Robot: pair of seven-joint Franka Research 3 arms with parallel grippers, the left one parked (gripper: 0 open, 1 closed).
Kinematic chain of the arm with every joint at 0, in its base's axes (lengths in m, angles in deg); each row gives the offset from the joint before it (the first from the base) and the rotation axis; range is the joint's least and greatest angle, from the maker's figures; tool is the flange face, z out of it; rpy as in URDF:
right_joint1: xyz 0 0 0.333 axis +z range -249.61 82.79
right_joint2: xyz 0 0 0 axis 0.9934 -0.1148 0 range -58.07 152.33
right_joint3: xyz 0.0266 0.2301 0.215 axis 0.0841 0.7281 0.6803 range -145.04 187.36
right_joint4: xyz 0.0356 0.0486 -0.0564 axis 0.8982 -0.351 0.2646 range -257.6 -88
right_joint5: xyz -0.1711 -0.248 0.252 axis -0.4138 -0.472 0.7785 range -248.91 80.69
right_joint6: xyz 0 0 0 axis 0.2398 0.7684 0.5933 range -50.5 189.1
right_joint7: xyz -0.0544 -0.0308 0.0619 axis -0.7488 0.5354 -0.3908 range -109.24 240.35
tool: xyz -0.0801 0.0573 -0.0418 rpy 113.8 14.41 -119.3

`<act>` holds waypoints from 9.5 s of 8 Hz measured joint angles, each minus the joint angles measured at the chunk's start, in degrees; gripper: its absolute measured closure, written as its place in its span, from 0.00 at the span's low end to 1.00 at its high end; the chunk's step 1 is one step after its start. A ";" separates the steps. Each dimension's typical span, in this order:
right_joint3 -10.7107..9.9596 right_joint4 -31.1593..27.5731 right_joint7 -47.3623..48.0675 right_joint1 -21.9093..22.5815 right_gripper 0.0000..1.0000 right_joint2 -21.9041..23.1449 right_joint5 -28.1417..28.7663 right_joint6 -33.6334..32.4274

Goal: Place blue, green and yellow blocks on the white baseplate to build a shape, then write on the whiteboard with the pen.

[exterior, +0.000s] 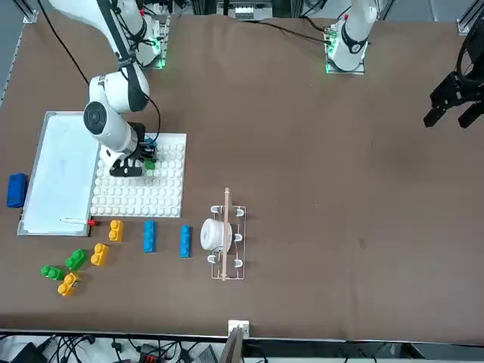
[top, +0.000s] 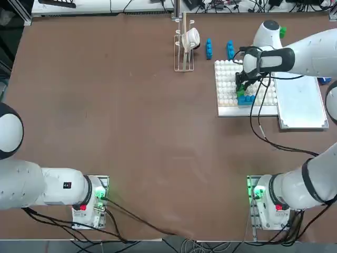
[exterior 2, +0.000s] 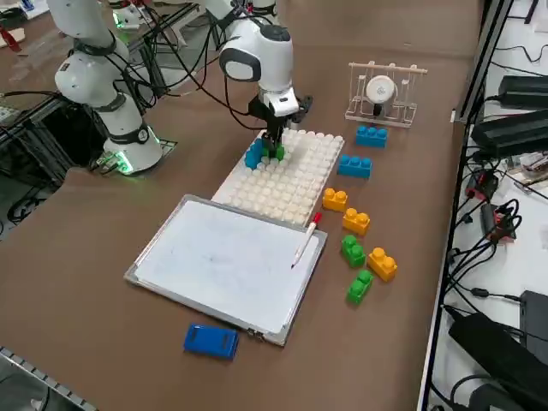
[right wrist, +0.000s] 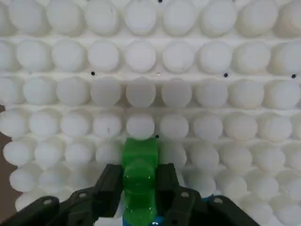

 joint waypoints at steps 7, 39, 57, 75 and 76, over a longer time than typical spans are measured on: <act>-0.01 1.76 0.00 0.21 0.60 -1.12 -0.51 -2.06; -1.05 46.45 -0.04 -0.96 0.00 -26.38 -0.72 -20.43; -0.78 65.04 -12.13 -0.90 0.60 -36.49 -0.79 -22.10; 0.26 6.74 -77.82 -3.60 0.60 1.06 -1.29 -1.96; 0.26 5.72 -78.23 -3.41 0.60 1.11 -2.54 -1.03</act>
